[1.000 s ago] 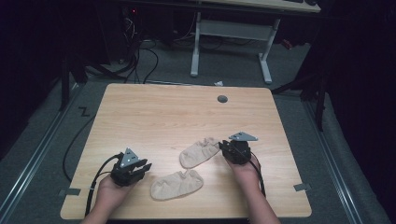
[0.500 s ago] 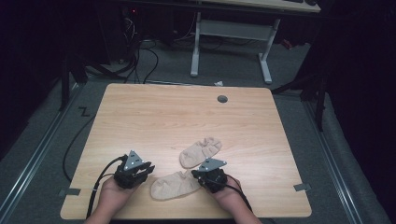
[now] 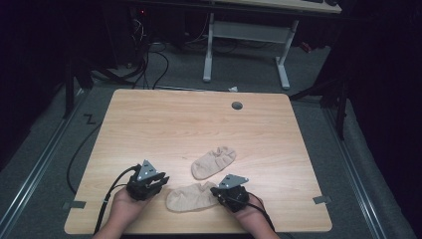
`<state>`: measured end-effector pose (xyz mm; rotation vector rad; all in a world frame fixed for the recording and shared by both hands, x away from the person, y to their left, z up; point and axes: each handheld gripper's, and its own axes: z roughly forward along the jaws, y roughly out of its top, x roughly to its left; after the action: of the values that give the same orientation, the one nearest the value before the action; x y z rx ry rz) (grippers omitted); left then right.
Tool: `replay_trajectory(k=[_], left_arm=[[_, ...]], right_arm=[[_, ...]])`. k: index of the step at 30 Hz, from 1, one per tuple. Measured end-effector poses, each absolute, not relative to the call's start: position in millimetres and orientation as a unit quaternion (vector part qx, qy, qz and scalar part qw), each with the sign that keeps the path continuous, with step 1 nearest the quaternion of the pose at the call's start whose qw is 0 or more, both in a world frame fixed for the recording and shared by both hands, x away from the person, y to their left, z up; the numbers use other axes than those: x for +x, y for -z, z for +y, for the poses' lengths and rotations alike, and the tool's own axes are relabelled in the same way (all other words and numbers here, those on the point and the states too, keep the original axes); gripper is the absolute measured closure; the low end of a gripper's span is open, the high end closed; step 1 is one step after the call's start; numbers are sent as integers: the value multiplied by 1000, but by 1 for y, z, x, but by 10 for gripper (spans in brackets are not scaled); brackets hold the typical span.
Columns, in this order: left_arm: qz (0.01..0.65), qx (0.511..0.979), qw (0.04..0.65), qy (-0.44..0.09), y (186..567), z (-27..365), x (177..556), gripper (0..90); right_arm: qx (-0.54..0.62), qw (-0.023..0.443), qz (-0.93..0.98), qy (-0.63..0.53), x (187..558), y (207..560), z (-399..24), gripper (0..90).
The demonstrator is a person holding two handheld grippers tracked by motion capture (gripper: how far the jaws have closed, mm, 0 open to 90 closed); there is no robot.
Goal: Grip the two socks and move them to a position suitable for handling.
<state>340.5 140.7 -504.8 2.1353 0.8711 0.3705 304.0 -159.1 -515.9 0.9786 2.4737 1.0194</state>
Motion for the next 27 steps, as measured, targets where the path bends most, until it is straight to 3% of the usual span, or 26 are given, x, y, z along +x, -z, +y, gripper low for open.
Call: replay_trajectory(k=[5,8,16,21,27], left_arm=[[323,850,390,-147,502,114,350,749],[318,849,395,-147,502,100,356,800],[327,845,396,-147,504,108,355,833],[332,842,399,-145,505,113,355,832],[343,839,396,-146,508,116,356,793]], right_arm=[[371,187,833,-364,317,500,-177,892],[413,215,810,-357,351,498,-195,900],[462,221,803,-306,421,516,-197,900],[460,215,810,-294,415,521,-198,900],[435,192,822,-314,378,522,-184,900]])
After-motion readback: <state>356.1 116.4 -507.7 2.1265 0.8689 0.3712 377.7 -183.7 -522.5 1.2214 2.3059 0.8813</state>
